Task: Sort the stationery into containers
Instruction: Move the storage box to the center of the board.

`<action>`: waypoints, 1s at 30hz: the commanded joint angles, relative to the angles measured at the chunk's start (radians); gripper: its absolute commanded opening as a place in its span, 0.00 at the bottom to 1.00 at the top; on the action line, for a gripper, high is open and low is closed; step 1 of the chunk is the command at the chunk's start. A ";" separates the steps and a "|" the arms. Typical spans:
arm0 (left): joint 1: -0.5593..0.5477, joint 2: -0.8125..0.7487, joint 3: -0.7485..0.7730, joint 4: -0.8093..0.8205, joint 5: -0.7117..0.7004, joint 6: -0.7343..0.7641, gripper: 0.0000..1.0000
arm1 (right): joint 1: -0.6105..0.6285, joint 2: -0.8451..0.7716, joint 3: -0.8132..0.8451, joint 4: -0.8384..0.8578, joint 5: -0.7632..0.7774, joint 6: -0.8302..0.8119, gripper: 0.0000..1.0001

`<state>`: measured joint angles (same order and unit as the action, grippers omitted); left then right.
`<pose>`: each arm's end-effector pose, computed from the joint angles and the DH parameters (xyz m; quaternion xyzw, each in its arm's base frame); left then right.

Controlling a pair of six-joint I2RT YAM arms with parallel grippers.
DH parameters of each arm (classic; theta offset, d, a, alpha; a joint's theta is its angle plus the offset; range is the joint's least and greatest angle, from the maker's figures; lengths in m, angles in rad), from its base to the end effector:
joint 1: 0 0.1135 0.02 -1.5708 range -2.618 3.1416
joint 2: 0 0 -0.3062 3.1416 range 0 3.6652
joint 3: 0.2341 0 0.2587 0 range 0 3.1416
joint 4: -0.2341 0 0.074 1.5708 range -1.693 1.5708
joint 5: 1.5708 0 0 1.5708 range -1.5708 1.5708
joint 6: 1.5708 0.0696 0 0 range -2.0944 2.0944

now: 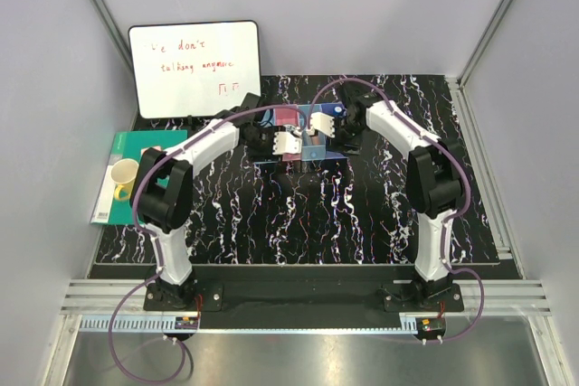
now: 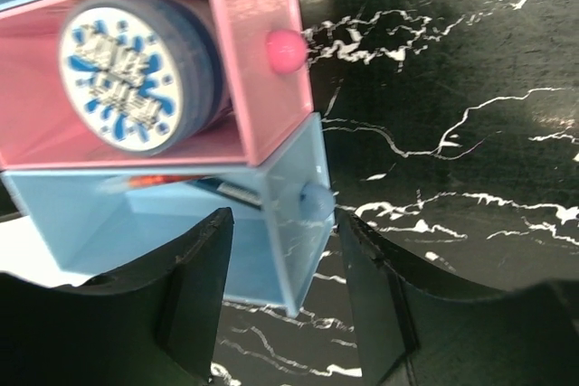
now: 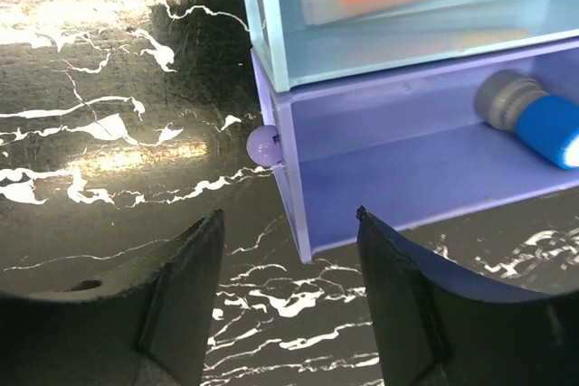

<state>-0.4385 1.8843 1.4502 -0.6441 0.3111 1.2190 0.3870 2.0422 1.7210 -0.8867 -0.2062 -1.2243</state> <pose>0.3842 -0.2037 0.2298 0.7317 0.6196 -0.0473 0.2799 0.4273 0.1895 0.2309 -0.7185 0.6643 0.0195 0.2051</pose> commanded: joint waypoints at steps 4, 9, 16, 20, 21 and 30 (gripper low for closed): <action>-0.005 0.027 -0.017 0.001 0.008 0.014 0.45 | -0.014 0.033 0.012 -0.006 -0.041 -0.014 0.55; -0.003 0.027 -0.033 0.001 0.011 0.019 0.30 | -0.016 0.046 0.006 -0.006 -0.044 -0.007 0.37; -0.005 0.027 -0.056 0.000 0.022 0.025 0.09 | -0.016 0.044 -0.014 -0.006 -0.053 0.003 0.19; -0.006 0.021 -0.067 -0.019 0.036 0.027 0.05 | -0.014 0.024 -0.040 -0.006 -0.055 0.003 0.10; -0.006 0.013 -0.076 -0.025 0.043 0.033 0.04 | -0.013 0.019 -0.053 -0.006 -0.055 0.002 0.09; -0.023 -0.068 -0.152 -0.103 0.085 0.051 0.04 | 0.024 -0.095 -0.161 -0.024 -0.064 0.000 0.09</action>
<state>-0.4419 1.8652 1.3678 -0.5884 0.3367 1.2385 0.3855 2.0193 1.6222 -0.8616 -0.2485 -1.2419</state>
